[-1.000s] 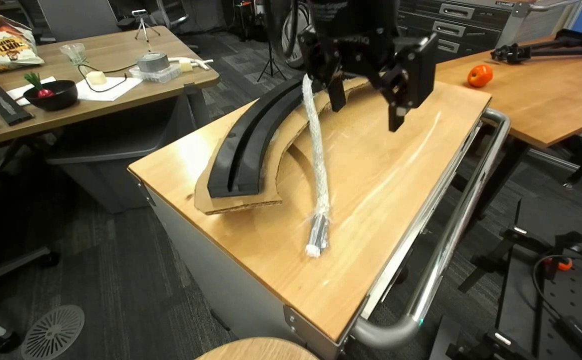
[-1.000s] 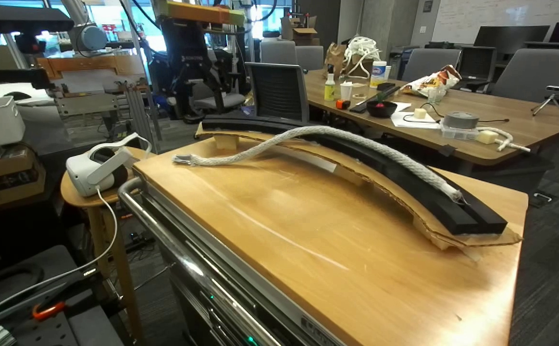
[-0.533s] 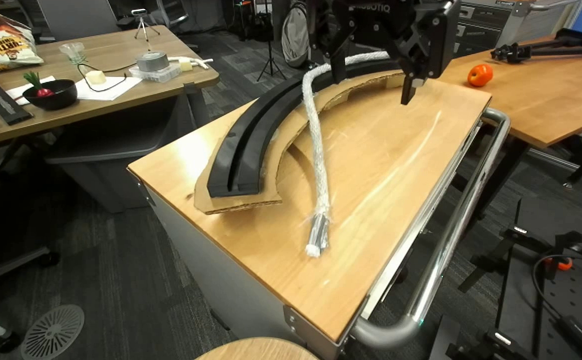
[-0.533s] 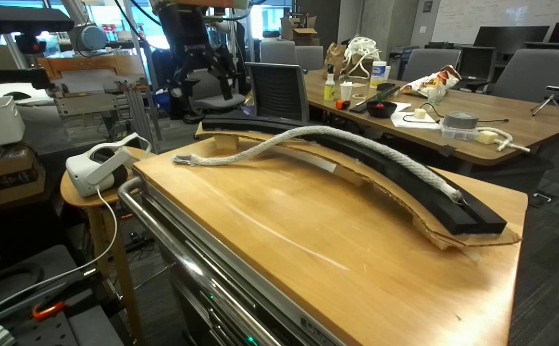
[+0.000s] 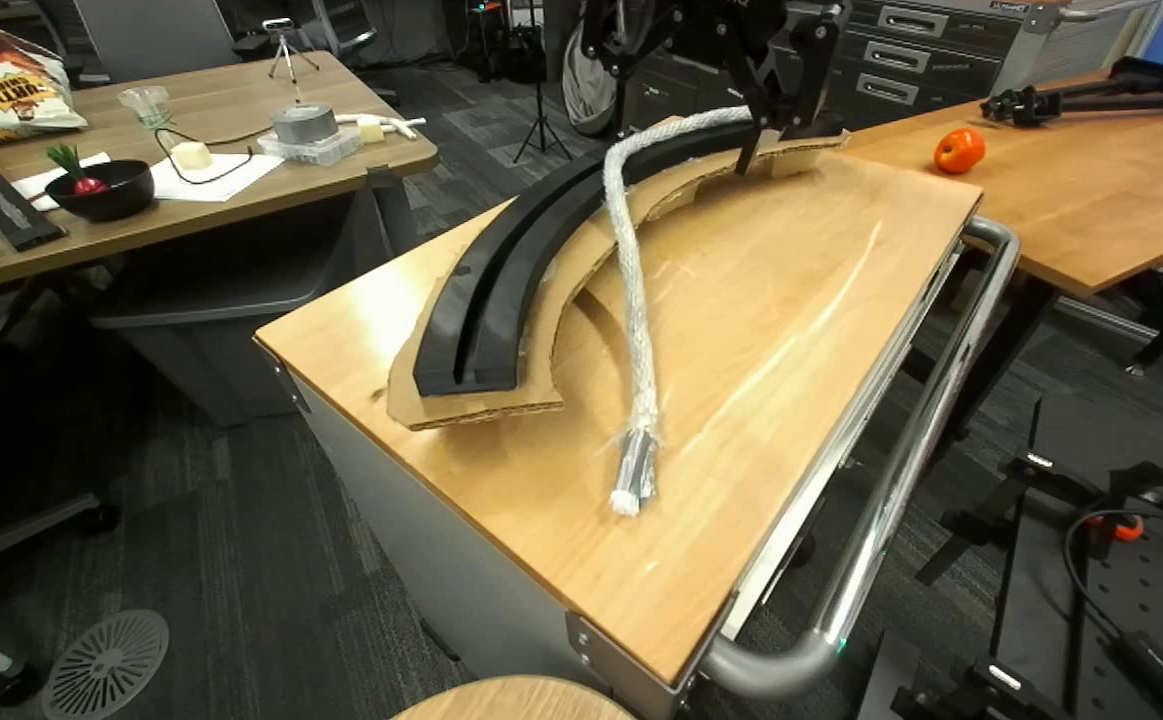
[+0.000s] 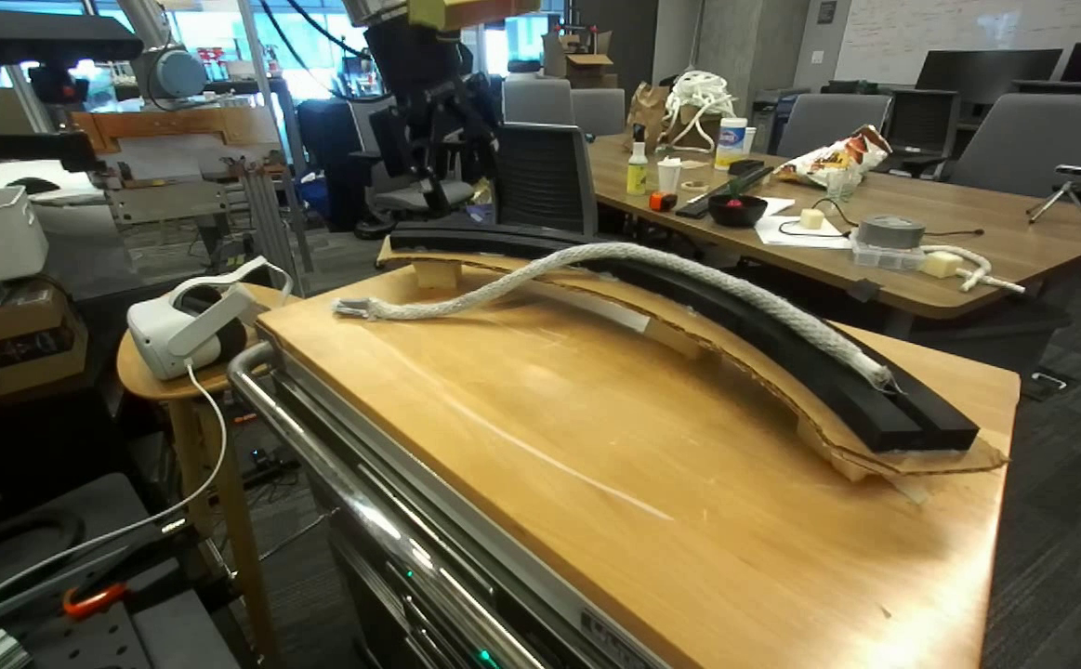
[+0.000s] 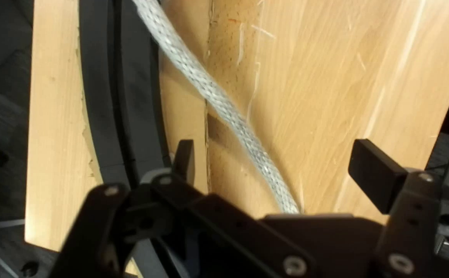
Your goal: Put the rope on the table
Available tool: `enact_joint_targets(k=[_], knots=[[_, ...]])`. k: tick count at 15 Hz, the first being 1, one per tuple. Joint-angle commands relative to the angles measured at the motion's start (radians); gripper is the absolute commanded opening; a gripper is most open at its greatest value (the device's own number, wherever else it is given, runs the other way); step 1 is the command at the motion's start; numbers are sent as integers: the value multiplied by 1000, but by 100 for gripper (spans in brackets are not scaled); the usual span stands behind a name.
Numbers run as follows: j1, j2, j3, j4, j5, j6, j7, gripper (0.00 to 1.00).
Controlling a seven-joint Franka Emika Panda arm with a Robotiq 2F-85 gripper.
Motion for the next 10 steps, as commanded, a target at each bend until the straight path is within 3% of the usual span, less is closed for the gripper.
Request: enact_joint_targets(k=[1, 2, 6, 10], knots=[[-8, 0, 1, 2, 20, 6, -16, 100], [-8, 0, 0, 2, 27, 9, -20, 100], [-34, 44, 2, 33, -153, 77, 49, 100], [-95, 78, -86, 79, 0, 132, -72, 100]])
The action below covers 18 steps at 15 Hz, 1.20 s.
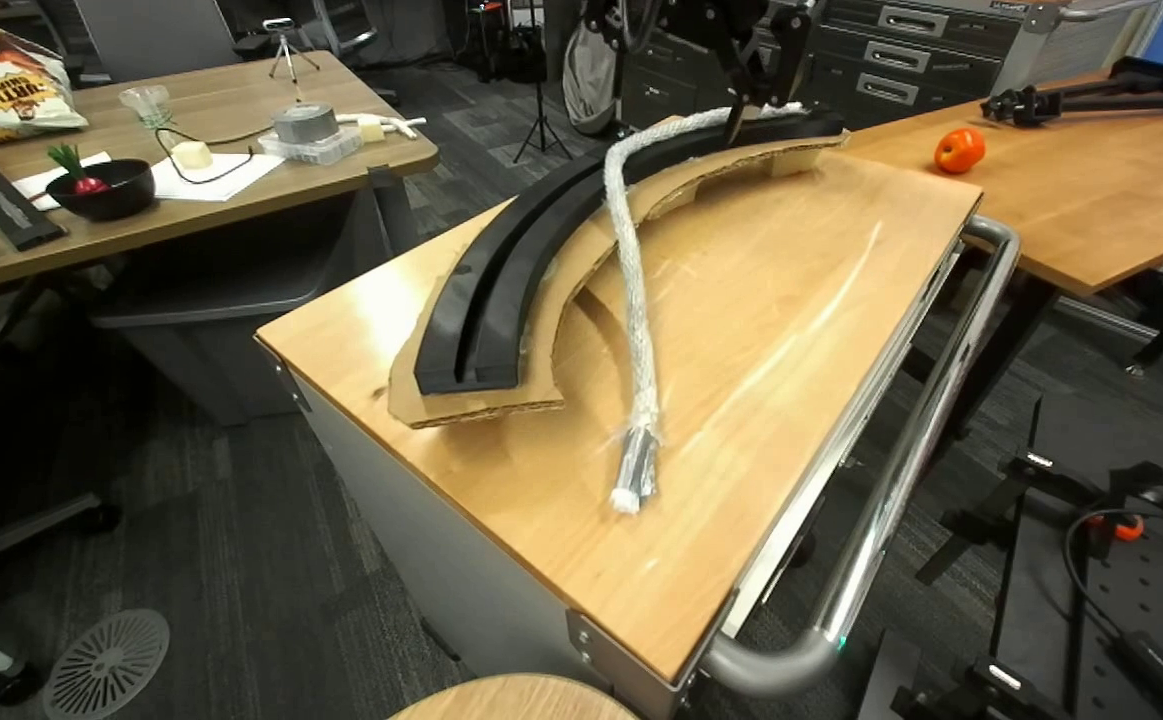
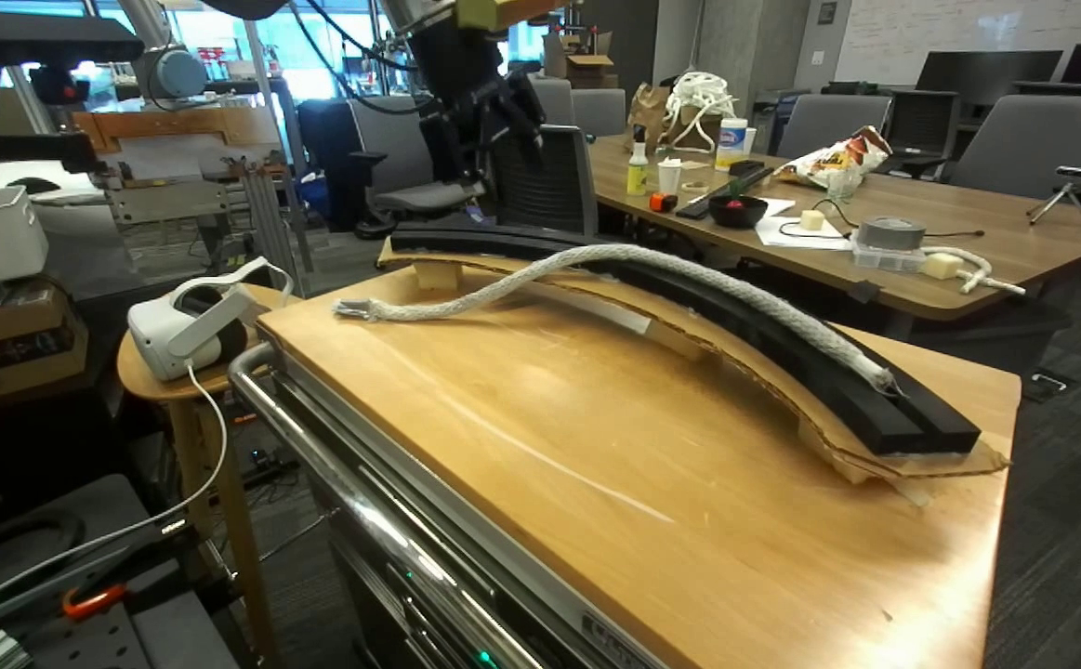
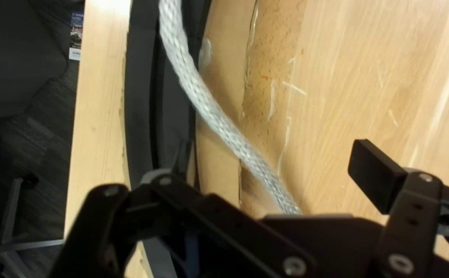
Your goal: Put the rope on the table
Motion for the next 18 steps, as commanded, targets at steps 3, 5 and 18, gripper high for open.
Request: enact_joint_targets(k=[3, 5, 18], knots=[[-88, 93, -106, 113, 312, 44, -233, 100], [-99, 61, -92, 72, 276, 31, -204, 100], [-124, 220, -79, 196, 360, 64, -86, 100]])
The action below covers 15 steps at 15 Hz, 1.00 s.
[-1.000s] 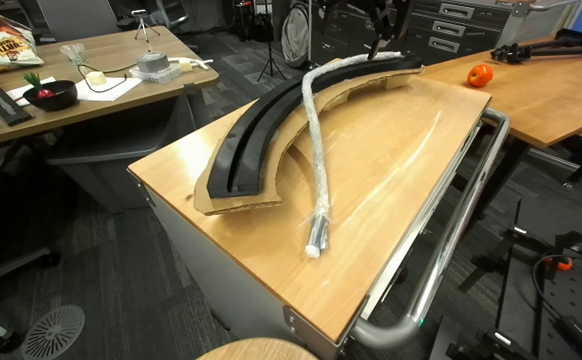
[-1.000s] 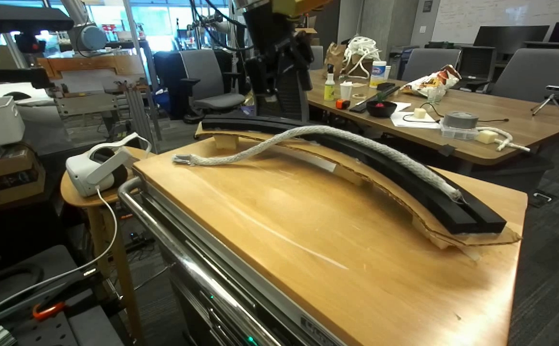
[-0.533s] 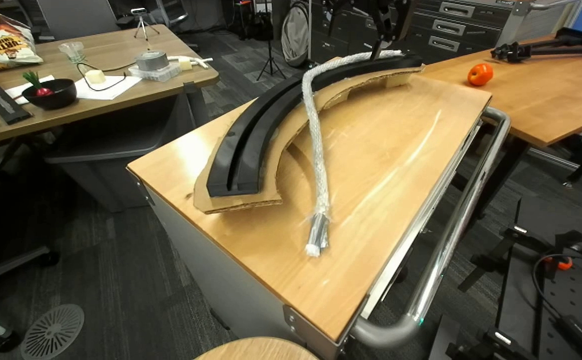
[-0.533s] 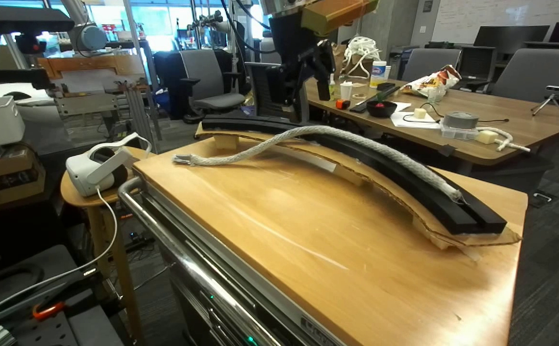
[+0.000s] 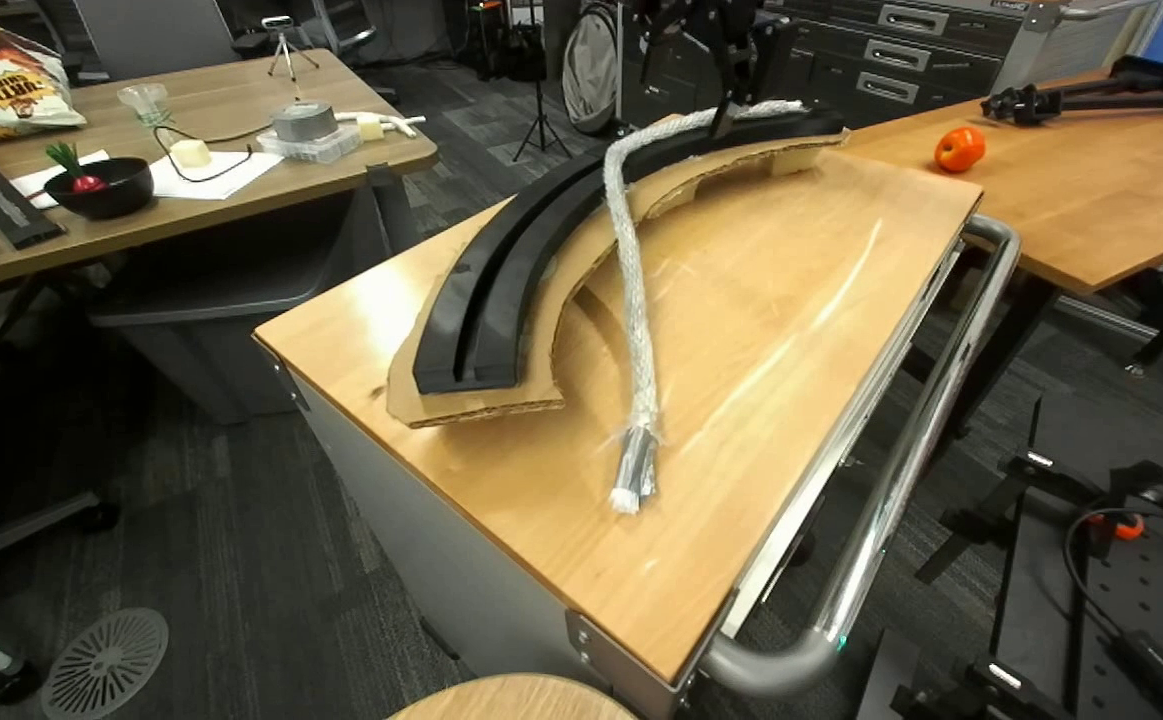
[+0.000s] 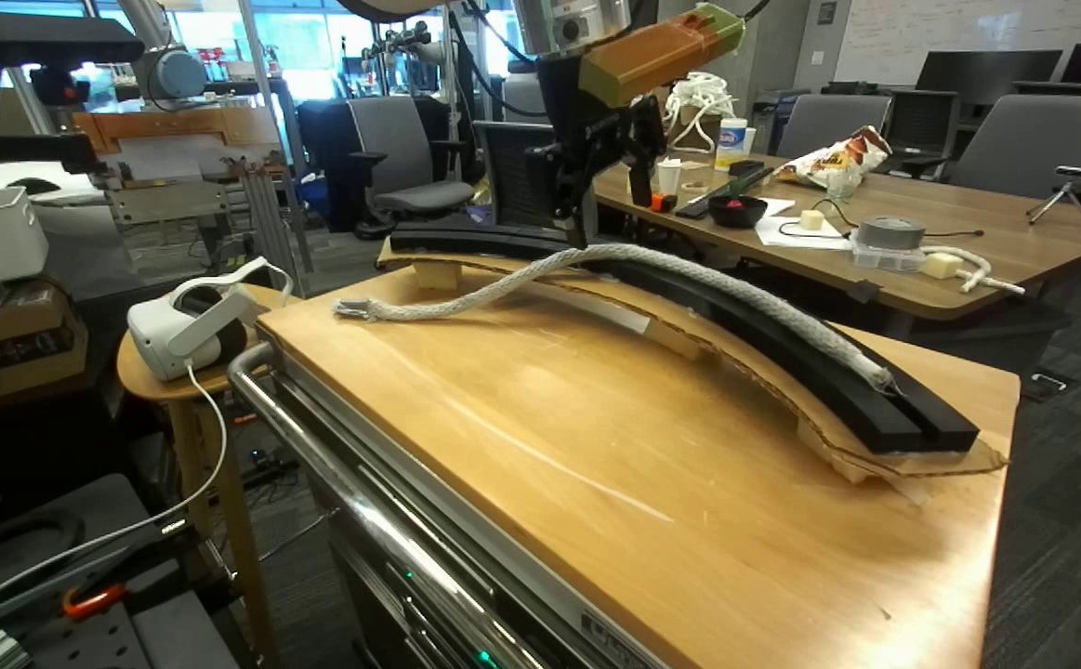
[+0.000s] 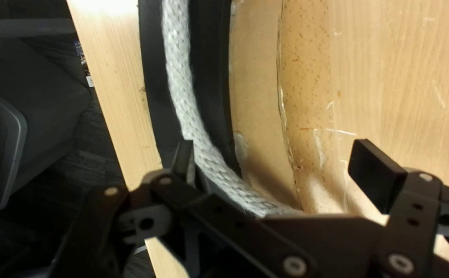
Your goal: Put the rope on the table
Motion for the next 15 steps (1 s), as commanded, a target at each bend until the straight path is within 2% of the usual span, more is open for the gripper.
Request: enact_joint_targets(k=[1, 6, 13, 14, 15], knots=[[-23, 89, 16, 116, 31, -37, 5, 100], [-52, 173, 27, 253, 44, -88, -7, 100], [-92, 299, 70, 429, 111, -280, -42, 100], [-97, 314, 74, 447, 115, -300, -40, 99], [-102, 328, 77, 463, 120, -318, -40, 91]])
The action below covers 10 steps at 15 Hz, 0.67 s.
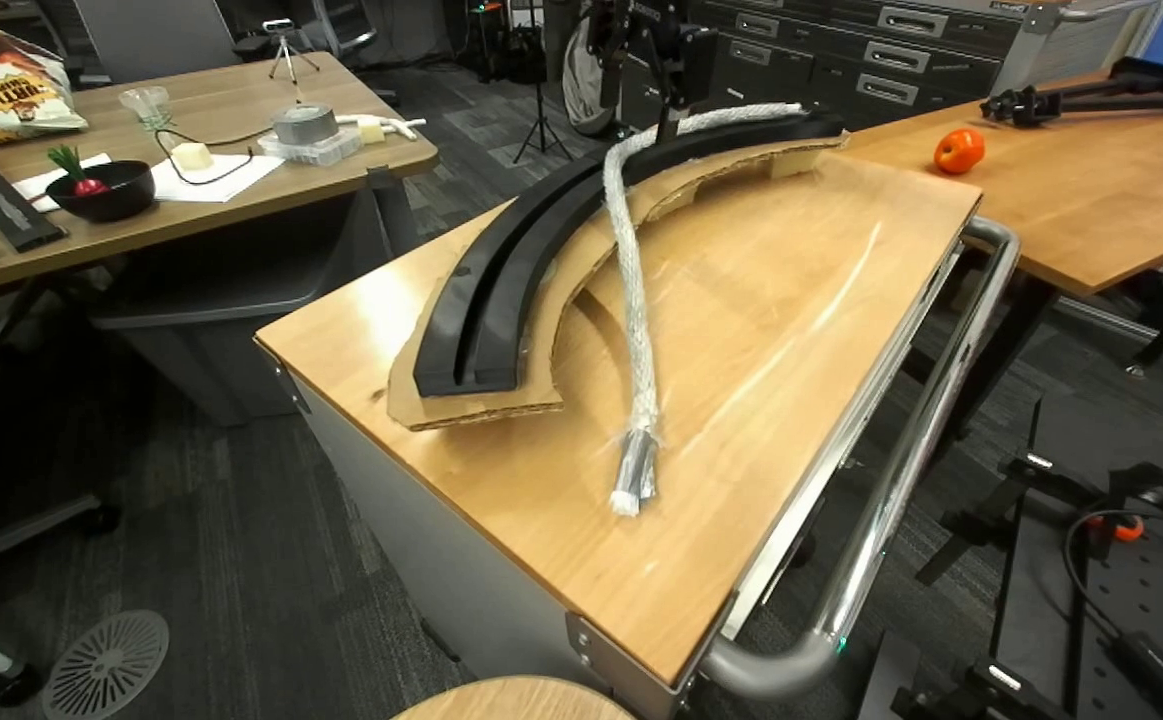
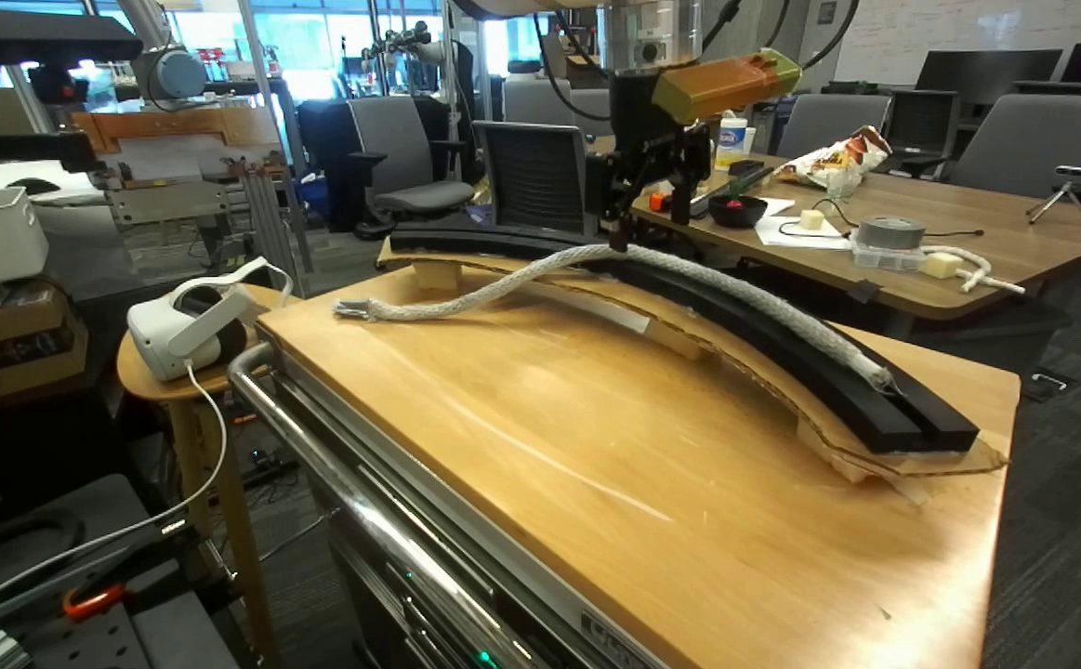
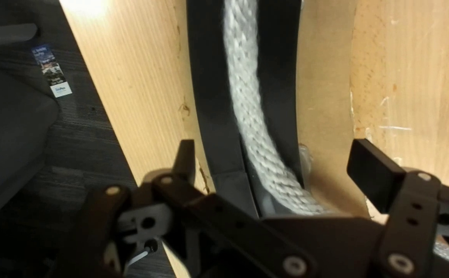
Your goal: Put the rope on the table
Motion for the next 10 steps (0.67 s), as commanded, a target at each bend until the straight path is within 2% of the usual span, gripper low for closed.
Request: enact_joint_targets(k=[1, 2, 8, 10], knots=[[-33, 73, 25, 112, 38, -88, -23, 74], [-36, 85, 26, 125, 38, -96, -20, 70], [-50, 131, 35, 179, 30, -141, -9, 21], [-50, 132, 36, 188, 30, -155, -7, 9]])
